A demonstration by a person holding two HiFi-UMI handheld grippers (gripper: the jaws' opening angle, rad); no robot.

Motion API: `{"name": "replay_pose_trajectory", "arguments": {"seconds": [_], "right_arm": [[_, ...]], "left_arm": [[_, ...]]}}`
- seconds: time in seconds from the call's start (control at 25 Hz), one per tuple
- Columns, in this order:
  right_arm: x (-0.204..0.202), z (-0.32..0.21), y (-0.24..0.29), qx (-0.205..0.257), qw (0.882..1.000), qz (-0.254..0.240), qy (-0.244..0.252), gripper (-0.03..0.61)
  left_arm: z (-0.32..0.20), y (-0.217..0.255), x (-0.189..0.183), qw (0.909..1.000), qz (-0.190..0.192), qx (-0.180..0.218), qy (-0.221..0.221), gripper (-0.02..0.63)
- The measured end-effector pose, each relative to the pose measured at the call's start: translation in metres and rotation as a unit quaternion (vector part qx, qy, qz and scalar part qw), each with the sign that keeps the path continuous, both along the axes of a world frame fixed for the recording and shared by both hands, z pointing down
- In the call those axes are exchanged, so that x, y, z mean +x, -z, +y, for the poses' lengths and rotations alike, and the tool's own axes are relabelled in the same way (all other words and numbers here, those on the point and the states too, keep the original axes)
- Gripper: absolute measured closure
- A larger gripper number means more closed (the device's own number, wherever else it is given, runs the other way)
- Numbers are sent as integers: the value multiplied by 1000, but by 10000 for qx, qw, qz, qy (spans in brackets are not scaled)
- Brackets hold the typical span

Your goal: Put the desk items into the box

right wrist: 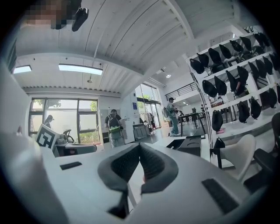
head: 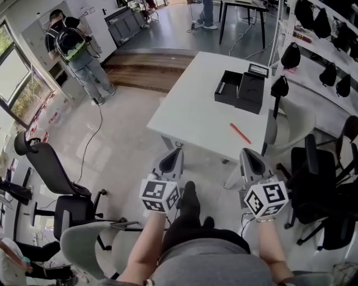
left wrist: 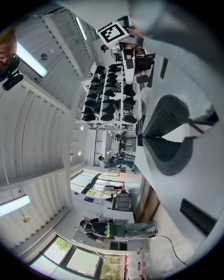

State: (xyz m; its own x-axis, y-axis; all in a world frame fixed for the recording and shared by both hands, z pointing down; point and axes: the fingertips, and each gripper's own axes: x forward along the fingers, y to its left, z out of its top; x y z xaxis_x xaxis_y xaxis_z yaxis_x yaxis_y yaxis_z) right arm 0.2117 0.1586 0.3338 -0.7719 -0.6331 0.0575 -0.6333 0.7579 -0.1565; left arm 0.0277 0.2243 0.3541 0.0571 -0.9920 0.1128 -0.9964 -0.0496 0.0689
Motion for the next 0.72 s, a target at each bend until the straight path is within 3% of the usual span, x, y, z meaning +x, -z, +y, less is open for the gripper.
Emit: {"name": "replay_pose_trajectory", "arguments": {"seconds": [0.72], "right_arm": [[-94, -106, -26, -311, 9991, 244, -136, 575]], "left_arm": [[-121, -24, -84, 9991, 154, -168, -354, 607]]}}
